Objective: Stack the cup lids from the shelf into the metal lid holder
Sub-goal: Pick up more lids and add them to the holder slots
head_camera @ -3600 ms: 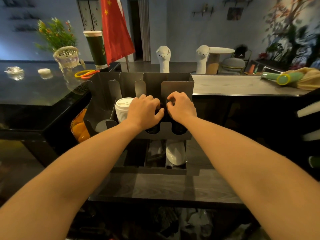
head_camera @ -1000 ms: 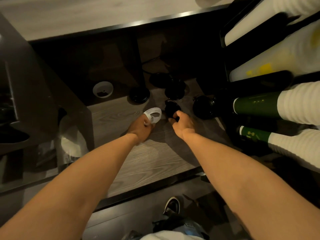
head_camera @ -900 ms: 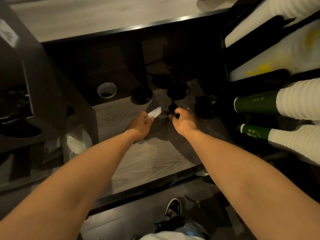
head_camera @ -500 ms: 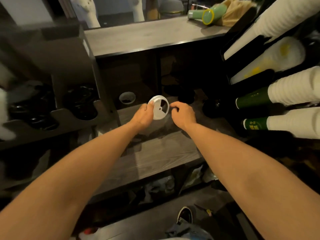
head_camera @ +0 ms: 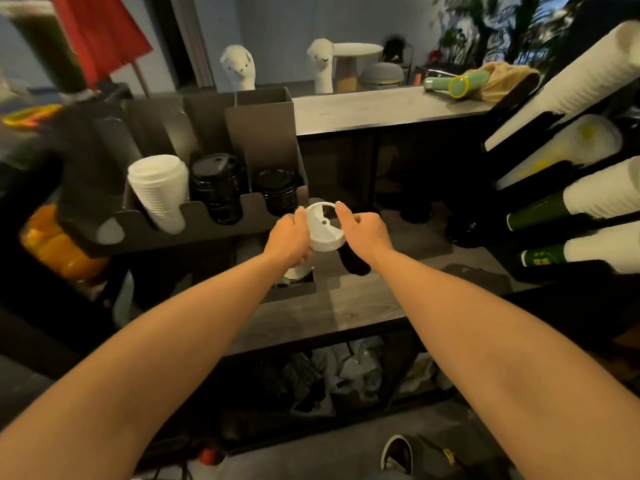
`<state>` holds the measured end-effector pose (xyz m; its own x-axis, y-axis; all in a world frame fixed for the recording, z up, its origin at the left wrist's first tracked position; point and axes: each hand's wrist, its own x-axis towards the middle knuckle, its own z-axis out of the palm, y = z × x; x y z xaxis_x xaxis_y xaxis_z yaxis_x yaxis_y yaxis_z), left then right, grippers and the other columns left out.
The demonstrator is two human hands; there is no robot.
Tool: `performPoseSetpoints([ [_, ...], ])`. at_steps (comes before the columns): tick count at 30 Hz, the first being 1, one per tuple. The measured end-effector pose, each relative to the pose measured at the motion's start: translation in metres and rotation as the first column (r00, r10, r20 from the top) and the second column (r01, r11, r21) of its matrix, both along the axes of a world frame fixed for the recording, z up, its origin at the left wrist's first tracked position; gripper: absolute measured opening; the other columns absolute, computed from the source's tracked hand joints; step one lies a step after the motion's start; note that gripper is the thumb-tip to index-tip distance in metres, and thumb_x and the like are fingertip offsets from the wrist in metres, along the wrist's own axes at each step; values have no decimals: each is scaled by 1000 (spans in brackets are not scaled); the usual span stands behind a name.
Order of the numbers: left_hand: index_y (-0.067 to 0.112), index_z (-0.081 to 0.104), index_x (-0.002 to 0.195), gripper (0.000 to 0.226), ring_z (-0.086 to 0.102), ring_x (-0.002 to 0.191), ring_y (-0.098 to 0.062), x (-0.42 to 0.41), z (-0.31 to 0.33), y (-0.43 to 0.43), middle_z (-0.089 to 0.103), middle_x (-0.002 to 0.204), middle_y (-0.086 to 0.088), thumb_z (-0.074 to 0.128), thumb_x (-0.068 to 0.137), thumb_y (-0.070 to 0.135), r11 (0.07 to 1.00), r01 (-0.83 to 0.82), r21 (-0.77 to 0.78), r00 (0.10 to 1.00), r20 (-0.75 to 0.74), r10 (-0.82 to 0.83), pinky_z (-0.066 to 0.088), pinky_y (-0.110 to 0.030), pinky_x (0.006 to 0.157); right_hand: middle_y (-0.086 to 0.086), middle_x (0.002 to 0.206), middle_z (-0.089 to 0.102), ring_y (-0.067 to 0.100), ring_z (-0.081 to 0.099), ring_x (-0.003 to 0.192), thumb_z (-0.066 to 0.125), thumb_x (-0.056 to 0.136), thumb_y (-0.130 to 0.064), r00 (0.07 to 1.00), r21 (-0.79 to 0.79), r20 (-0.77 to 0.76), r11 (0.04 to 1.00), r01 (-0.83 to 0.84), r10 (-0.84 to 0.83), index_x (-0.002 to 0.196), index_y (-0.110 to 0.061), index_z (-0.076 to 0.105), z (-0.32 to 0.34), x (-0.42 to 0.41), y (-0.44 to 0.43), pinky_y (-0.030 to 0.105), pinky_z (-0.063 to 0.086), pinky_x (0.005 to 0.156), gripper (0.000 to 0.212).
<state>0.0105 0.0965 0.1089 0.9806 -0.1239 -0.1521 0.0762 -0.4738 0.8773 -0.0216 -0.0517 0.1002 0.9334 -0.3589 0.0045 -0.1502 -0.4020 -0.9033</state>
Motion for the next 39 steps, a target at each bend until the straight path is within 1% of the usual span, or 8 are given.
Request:
performPoseSetpoints([
  [3,27,42,128,37,63,92,-22,-11,-1,27,62,111,-3,36,101,52,973,-7,230,959,279,-59,56,-46,82,-2,54,43,15,42,54,42,99,-57,999,-17,-33,999,-34,33,54,-16,44,3,-1,25,31,31,56,61],
  [8,21,24,156,88,35,142,-22,-21,-1,79,29,158,-1,56,88,66,903,-26,430,866,461,-194,42,-43,107,2,67,57,17,53,67,40,99,-59,987,-8,-76,990,-141,140,64,-14,57,9,0,68,32,38,61,59],
  [17,17,46,140,94,48,122,-17,-31,17,164,50,137,-1,75,68,70,886,-142,441,803,574,-157,47,-39,103,2,65,54,17,52,65,43,97,-61,952,-36,-68,953,-302,299,63,-15,54,32,18,140,34,39,64,59],
  [22,20,58,126,90,50,112,-16,-17,48,201,58,123,-2,59,61,82,893,-252,372,780,624,-39,49,-39,95,6,114,64,24,57,109,36,105,-42,912,-94,12,909,-407,409,113,-14,66,60,36,173,36,42,91,42],
  [26,13,50,139,97,51,120,-26,8,77,222,55,131,-9,65,67,78,842,-346,413,792,609,26,46,-44,100,4,158,35,24,31,144,44,103,-21,850,-155,47,845,-512,524,153,-27,32,99,50,190,38,29,114,52],
  [28,12,49,141,89,51,123,-29,24,90,226,55,135,-12,69,76,68,822,-367,435,811,583,54,46,-46,101,7,160,30,27,28,146,45,102,-14,828,-220,17,810,-544,560,156,-25,26,116,58,198,41,28,116,58],
  [32,19,59,109,69,58,94,-23,53,106,229,63,106,-3,58,73,78,785,-349,512,864,500,58,53,-42,83,11,156,37,31,34,142,44,100,-5,799,-342,-97,734,-587,594,154,-18,31,137,69,208,41,32,113,57],
  [39,21,50,129,79,58,106,-26,89,94,227,61,120,-3,59,75,79,767,-277,579,930,361,64,52,-48,91,14,154,38,31,37,139,44,101,-5,795,-425,-206,679,-598,571,154,-13,31,143,91,214,39,32,113,55],
])
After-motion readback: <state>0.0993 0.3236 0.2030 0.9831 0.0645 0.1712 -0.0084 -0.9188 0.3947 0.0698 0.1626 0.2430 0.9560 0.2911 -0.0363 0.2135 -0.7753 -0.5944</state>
